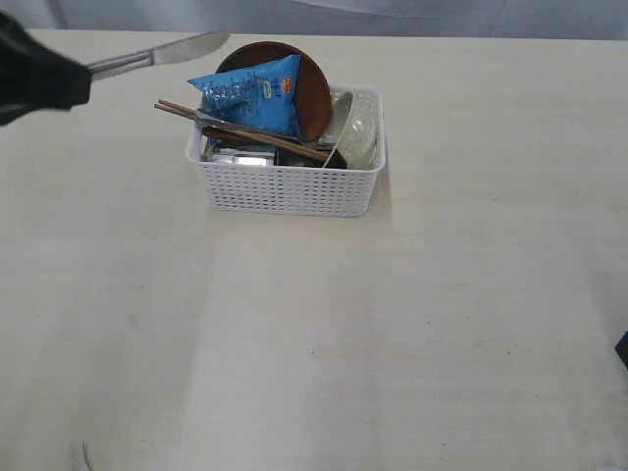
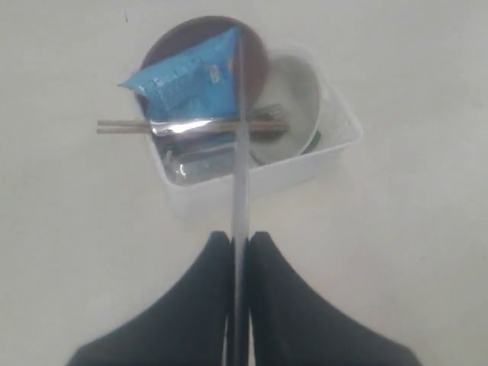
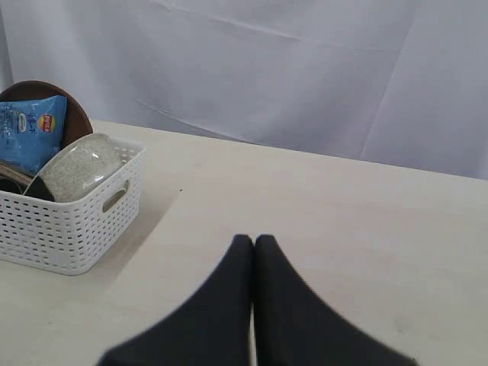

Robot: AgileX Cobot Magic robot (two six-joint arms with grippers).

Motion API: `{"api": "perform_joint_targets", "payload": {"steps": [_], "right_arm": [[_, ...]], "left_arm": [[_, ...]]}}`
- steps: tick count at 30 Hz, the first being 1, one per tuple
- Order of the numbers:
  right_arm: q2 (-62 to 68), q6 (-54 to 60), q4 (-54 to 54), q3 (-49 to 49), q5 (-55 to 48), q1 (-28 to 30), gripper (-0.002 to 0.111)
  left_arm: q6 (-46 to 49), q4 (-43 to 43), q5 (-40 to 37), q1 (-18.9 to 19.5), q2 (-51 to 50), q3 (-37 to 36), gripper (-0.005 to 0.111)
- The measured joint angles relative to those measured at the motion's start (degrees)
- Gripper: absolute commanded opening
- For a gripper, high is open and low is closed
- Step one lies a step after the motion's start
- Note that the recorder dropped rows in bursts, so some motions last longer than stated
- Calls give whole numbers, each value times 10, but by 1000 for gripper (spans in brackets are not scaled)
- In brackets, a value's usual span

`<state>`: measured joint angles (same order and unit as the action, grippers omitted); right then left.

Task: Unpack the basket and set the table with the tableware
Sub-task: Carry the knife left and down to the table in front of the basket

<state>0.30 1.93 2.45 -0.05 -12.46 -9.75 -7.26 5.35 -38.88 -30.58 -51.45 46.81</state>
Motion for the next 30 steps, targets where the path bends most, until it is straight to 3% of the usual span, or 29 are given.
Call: {"api": "perform_joint_targets", "payload": {"steps": [6, 16, 22, 26, 30], "right_arm": [[0, 0, 0, 0, 1, 0, 0], [0, 0, 0, 0, 1, 0, 0], [0, 0, 0, 0, 2, 0, 0], [0, 0, 0, 0, 2, 0, 0], [0, 0, 0, 0, 2, 0, 0]], "left_arm": [[-61, -126, -6, 0, 46, -91, 0], [-28, -165, -111, -13, -112, -61, 0], [-107, -213, -100, -119, -140, -72, 0], [-237, -355, -121, -205, -141, -72, 0], [-350, -510, -218, -296, -178, -74, 0]]}}
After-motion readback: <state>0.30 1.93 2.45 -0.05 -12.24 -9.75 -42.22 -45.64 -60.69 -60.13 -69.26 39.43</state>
